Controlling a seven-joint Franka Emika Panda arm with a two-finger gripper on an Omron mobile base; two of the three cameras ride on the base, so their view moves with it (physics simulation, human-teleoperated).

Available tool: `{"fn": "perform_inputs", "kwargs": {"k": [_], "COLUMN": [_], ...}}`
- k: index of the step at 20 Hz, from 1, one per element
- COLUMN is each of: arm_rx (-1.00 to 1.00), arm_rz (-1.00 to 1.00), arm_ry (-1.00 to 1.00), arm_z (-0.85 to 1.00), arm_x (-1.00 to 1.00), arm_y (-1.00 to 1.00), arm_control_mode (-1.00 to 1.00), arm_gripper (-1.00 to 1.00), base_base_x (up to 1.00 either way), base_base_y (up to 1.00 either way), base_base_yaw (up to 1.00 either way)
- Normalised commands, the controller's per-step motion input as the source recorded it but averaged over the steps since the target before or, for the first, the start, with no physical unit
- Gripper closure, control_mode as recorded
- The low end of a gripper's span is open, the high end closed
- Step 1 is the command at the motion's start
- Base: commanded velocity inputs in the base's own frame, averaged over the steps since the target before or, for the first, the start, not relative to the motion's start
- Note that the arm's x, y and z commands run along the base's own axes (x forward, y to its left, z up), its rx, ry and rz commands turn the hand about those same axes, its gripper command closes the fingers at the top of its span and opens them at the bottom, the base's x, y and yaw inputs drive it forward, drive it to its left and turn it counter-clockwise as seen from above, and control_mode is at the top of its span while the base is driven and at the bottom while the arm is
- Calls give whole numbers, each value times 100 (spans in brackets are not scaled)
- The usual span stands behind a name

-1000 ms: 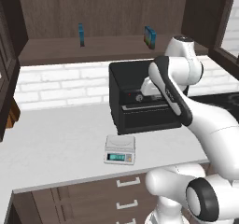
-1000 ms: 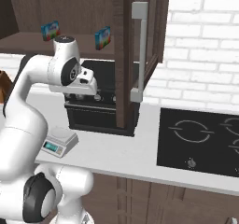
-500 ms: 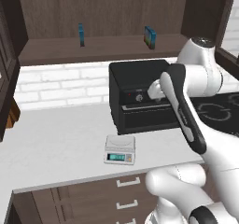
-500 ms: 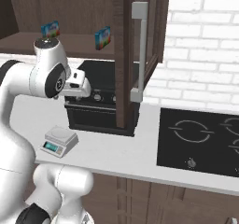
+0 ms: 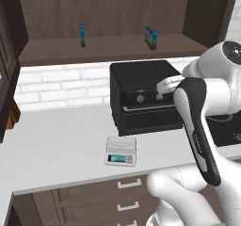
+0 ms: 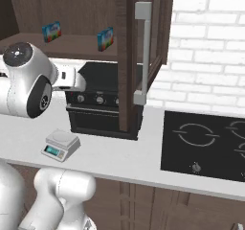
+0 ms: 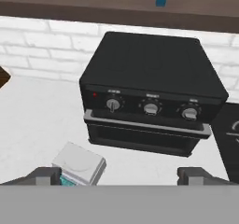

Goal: Pick the boxed food and place it on the digital scale for weighing, and close the cabinet.

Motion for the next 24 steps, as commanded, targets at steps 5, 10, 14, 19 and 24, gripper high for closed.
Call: {"fn": "perform_inputs", "kwargs": {"k": [5, 10, 14, 19, 24], "arm_rx": [0, 0, 0, 0, 0], "arm_rz": [-6, -10, -9, -11, -5], "arm_ry": [-11, -12, -3, 0, 0], "arm_z": [73, 46, 21, 17, 30], "arm_x": [-17, -1, 0, 14, 18], "arm_y": [-12, -22, -30, -21, -18], "arm_control_mode": [-100, -100, -100, -100, -100], "arm_gripper": [-100, -100, -100, -100, -100], "base_base_x": [0, 0, 0, 0, 0], "base_base_y": [0, 0, 0, 0, 0], "base_base_yaw": [0, 0, 0, 0, 0]}}
